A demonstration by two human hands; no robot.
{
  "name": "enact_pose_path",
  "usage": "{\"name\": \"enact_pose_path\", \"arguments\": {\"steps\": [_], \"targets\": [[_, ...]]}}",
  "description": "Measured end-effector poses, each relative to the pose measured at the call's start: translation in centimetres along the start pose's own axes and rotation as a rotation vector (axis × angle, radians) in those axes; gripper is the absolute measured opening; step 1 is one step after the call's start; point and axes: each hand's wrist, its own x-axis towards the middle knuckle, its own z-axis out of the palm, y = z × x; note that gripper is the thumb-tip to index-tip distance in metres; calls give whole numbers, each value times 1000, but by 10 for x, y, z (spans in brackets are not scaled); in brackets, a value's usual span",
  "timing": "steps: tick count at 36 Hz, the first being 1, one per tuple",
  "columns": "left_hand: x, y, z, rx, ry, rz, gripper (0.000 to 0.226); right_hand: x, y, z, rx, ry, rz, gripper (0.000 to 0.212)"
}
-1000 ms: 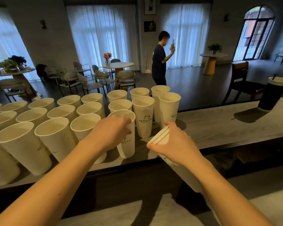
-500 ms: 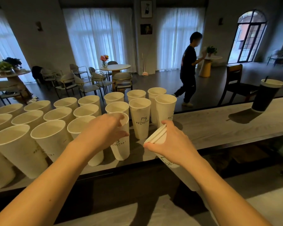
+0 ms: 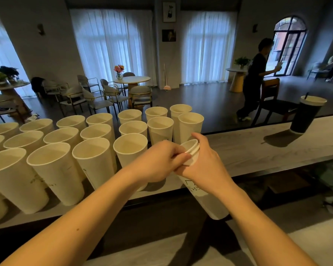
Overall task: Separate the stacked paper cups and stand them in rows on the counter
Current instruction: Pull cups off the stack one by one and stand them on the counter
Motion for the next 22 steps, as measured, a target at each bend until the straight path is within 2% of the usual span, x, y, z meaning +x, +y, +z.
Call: {"name": "enact_pose_path", "arguments": {"steps": [3, 6, 9, 12, 16, 19, 22], "targets": [[4, 1, 4, 2, 32, -13, 24, 3, 7, -1, -7, -20, 6, 113], [10, -1, -2, -71, 139, -45, 3, 5, 17, -4, -98, -40, 2, 116], [14, -2, -18, -99, 295, -34, 6, 8, 29, -15, -185, -32, 17, 107], [18, -1, -30, 99, 476, 17, 11, 15, 40, -34, -258, 1, 135, 112], [33, -7, -18, 361, 390, 15, 7, 28, 46, -50, -199, 179, 224, 103], [44, -15, -3, 522, 291, 33, 15, 38, 46, -48, -16, 321, 165, 88], [52, -22, 7, 629, 212, 63, 16, 47, 46, -39, 149, 354, 103, 74]]}}
